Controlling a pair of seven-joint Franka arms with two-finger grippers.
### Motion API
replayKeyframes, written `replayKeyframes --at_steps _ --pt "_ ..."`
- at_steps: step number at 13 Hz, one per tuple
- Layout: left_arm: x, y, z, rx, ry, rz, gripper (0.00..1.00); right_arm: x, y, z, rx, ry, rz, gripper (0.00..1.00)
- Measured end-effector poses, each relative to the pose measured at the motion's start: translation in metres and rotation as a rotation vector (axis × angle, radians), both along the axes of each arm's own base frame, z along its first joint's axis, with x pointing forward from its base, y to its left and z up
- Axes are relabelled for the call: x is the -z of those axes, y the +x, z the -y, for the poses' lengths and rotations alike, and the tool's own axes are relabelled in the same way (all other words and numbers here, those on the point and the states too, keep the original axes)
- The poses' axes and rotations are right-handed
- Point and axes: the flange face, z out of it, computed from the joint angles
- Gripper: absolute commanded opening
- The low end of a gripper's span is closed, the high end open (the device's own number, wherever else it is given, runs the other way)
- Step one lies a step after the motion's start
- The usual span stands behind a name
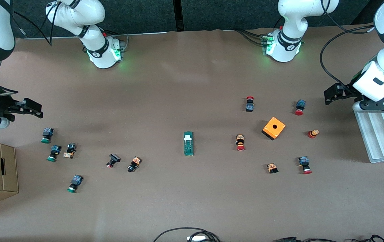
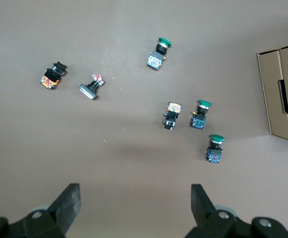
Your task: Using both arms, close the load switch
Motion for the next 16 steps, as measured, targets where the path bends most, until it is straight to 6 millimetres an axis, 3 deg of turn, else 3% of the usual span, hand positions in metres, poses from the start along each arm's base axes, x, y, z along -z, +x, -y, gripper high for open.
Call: replayKeyframes --at_steps 11,16 --pt "-0.008 0.002 0.005 0.020 0.034 0.017 1.00 0.000 0.000 0.000 0.000 0.000 0.000 1.00" --pt "-0.006 -0.001 0.026 0.066 0.068 0.011 1.00 0.000 0.000 0.000 0.000 0.000 -0.001 1.00"
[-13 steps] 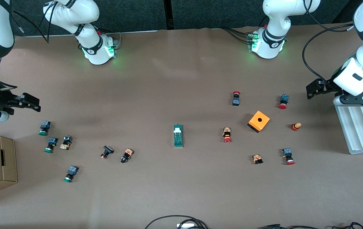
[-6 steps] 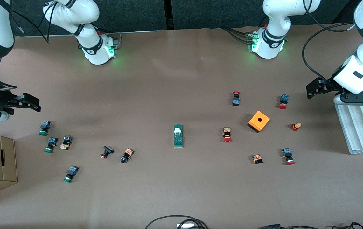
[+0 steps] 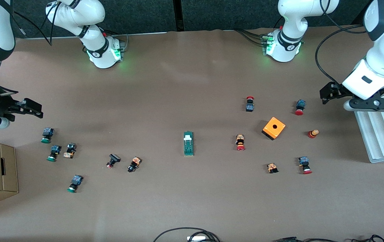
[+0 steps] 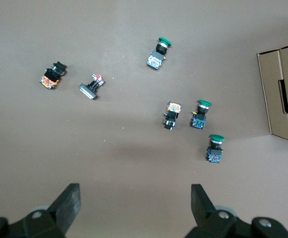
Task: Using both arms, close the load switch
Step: 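Move the left gripper over the green load switch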
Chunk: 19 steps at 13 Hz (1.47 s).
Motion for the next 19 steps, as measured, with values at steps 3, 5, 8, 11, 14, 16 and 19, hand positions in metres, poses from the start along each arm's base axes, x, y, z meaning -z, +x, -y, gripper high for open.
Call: replayKeyframes --at_steps 3,5,8,11,14,16,19 --pt "0.009 0.003 0.006 0.012 -0.001 -0.018 1.00 0.000 0.000 0.000 0.000 0.000 0.000 1.00" --pt "0.011 0.001 0.029 0.032 -0.002 -0.020 1.00 0.000 0.000 0.000 0.000 0.000 0.000 1.00" --pt "0.003 -0.013 0.095 -0.039 0.000 0.018 1.00 0.000 0.000 0.000 0.000 0.000 0.000 1.00" --pt "0.004 -0.039 0.166 -0.111 0.001 0.038 1.00 0.000 0.000 0.000 0.000 0.000 0.000 1.00" --pt "0.011 -0.048 0.217 -0.174 -0.033 0.060 1.00 0.000 0.000 0.000 0.000 0.000 0.000 1.00" --pt "0.018 -0.050 0.248 -0.215 -0.076 0.081 1.00 0.000 0.000 0.000 0.000 0.000 -0.001 1.00" --pt "0.029 -0.057 0.278 -0.236 -0.079 0.117 1.00 0.000 0.000 0.000 0.000 0.000 -0.001 1.00"
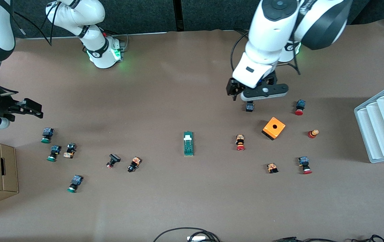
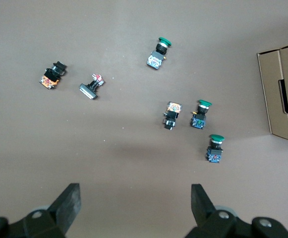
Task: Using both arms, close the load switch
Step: 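Move the left gripper over the green load switch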
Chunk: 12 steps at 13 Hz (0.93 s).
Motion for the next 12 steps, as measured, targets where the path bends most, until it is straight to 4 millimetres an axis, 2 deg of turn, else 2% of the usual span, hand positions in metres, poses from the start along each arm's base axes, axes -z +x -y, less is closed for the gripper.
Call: replayKeyframes --at_steps 4,8,12 --pt "0.022 -0.024 0.054 -0.049 0.047 0.071 1.00 0.000 0.000 0.000 0.000 0.000 0.000 1.00" --pt "0.045 -0.034 0.091 -0.113 0.028 0.143 1.00 0.000 0.000 0.000 0.000 0.000 0.000 1.00" --pt "0.081 -0.063 0.140 -0.165 0.047 0.250 1.00 0.000 0.000 0.000 0.000 0.000 0.000 1.00"
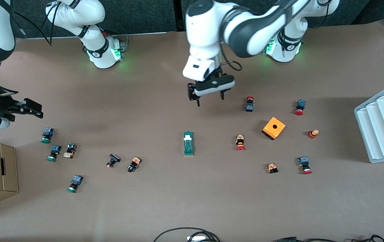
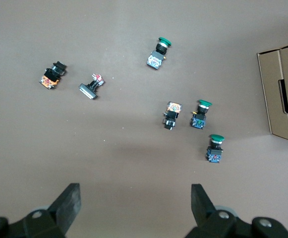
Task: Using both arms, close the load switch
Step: 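Move the left gripper over the green load switch, then lower the left gripper onto the switch base while the right gripper approaches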
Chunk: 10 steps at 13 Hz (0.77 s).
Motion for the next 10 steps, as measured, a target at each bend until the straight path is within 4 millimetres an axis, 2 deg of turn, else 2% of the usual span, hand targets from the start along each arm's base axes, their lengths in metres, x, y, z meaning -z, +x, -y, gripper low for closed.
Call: replayKeyframes --at_steps 2,6,10 --pt "0.022 -0.014 0.021 -0.016 0.009 0.041 1.00 0.000 0.000 0.000 0.000 0.000 0.000 1.00" --pt "0.060 -0.029 0.048 -0.030 0.020 0.135 1.00 0.000 0.000 0.001 0.002 0.000 -0.003 1.00" --pt "0.112 -0.055 0.079 -0.012 0.021 0.245 1.00 0.001 -0.001 0.004 0.010 0.000 -0.006 1.00"
